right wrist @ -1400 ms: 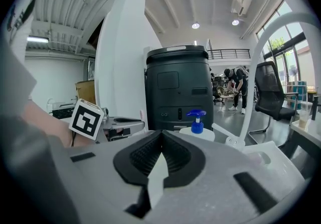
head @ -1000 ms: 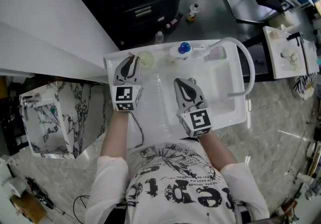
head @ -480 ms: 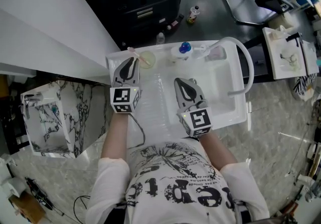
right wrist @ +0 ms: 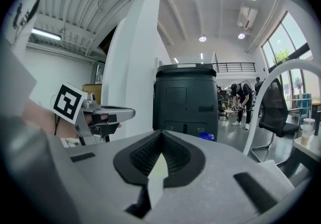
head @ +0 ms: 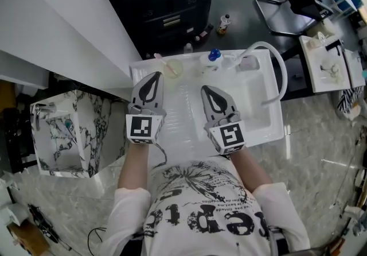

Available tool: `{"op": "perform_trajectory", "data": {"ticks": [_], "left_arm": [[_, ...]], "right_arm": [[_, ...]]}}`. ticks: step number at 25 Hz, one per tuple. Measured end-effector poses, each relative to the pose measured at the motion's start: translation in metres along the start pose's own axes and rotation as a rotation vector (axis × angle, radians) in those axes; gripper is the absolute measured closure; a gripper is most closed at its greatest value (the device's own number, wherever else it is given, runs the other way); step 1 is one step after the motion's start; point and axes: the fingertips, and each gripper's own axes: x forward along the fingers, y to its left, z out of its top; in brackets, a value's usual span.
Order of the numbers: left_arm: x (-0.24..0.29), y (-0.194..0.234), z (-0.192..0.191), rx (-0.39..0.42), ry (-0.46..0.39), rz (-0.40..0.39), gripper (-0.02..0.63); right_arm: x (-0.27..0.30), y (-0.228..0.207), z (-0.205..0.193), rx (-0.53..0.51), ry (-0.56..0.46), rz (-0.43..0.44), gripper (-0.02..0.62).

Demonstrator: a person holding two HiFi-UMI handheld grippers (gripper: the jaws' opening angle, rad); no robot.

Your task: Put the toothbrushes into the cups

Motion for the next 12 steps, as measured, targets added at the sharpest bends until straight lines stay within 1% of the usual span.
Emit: {"op": "perform_trajectory", "data": {"ticks": [2, 5, 9, 12], "left_arm": [[-0.004, -0.001, 0.009, 0.002, -0.006, 0.002, 0.594], [-0.017, -0.002, 0.016, 0.003, 0.008, 0.003, 0.595], [-0.064, -0.001, 0.034, -0.033, 0.009, 0.004, 0.595], [-0.09, -0.006, 0.046, -0.028, 0.002, 0.004, 0.595]], "right_arm": [[0.003, -0.001, -0.001, -0.002, -0.006, 0.008, 0.603], [0.007, 0.002, 0.003, -0.006, -0.023, 0.024, 0.603], [-0.006, 0.029, 0.026, -0.037, -0.053, 0.036, 0.603], [-0.015, 0.043, 0.039, -0.044, -0.082, 0.048, 0.603]]}}
